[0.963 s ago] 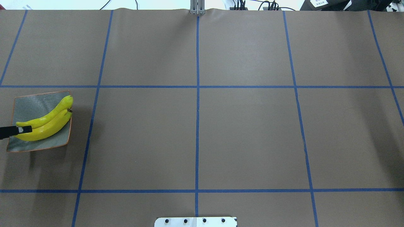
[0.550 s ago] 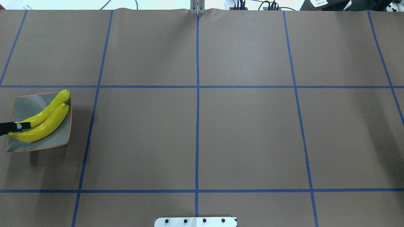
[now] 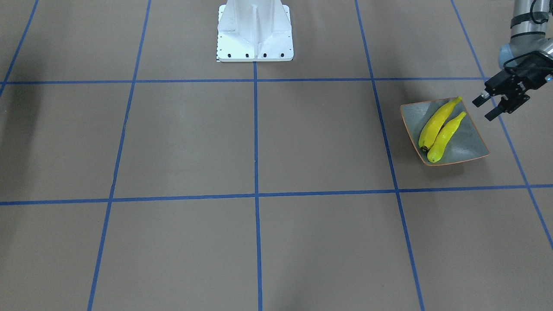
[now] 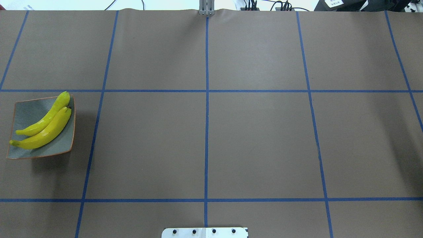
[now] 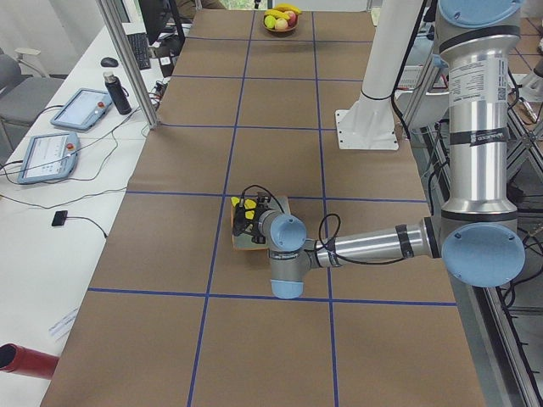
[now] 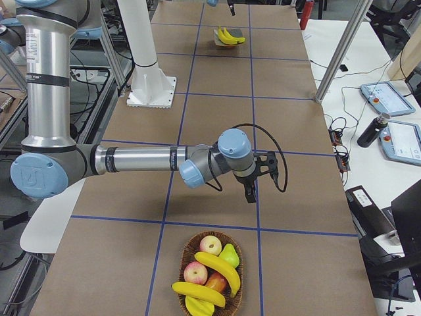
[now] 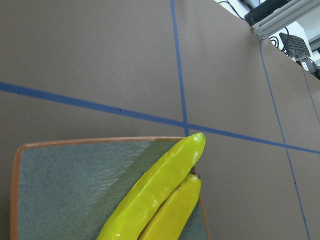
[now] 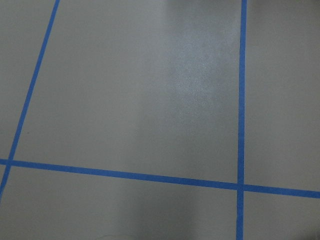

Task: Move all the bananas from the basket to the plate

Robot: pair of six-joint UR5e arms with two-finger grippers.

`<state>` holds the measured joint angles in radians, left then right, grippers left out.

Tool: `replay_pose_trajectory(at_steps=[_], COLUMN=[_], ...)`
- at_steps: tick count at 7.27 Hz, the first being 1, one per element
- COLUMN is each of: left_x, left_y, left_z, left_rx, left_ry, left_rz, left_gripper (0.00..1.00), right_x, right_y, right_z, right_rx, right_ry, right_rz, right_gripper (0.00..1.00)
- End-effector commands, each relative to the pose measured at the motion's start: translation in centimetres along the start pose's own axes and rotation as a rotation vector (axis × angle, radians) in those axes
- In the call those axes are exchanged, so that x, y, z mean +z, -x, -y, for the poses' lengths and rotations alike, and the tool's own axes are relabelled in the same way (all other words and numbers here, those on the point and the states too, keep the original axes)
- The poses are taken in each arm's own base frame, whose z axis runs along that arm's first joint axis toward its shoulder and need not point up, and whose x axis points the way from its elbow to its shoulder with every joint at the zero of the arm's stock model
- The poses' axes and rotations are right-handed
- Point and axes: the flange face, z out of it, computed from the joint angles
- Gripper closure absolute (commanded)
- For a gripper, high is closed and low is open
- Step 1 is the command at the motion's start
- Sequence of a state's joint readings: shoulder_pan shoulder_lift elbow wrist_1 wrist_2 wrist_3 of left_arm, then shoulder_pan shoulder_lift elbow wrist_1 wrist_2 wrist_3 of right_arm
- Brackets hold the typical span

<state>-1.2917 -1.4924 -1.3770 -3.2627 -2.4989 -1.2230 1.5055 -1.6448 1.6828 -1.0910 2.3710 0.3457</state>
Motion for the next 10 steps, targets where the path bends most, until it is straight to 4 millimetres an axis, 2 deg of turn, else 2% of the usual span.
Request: replay_pose_trajectory(at_steps=[1,2,3,4,5,6,7,9,10], left_x=[-1.9,-1.3,-0.8,-0.5,-0.3,-0.4,-0.6,-0.9,-0.9], left_y=[0.6,-0.2,-1.0,-1.4,-1.6,-1.5,-1.4,-1.7,-1.7], left_z=[3.0,4.2,5.2,5.9,6.0,5.9,5.5,5.4,5.4], left_rx=[0.204,0.221,0.24,0.252,0.256,0.256,0.256,0.263,0.263], left_ry=[0.001,0.002,0.0,-0.007,-0.007,-0.009,-0.008,-0.014,-0.012], left_rz=[0.05,0.048,0.038,0.035,0.032,0.033,0.033,0.03,0.029], left_gripper=[0.0,0.0,0.0,0.0,0.0,0.0,0.0,0.0,0.0], right_x=[-0.6,-0.8,-0.6,1.1,2.1,1.8,1.9,4.4,6.5], right_y=[-5.7,-10.3,-15.7,-20.5,-22.4,-22.6,-21.8,-19.3,-17.2], right_z=[-5.0,-8.7,-12.0,-14.9,-15.6,-14.6,-13.4,-12.1,-11.3], right_rx=[-0.048,-0.079,-0.085,-0.059,0.015,0.16,0.232,0.258,0.279], right_ry=[0.028,0.047,0.065,0.112,0.141,0.116,0.079,0.086,0.081], right_rz=[-0.038,-0.062,-0.081,-0.099,-0.153,-0.221,-0.24,-0.238,-0.242], right_gripper=[0.0,0.0,0.0,0.0,0.02,0.03,0.04,0.04,0.04])
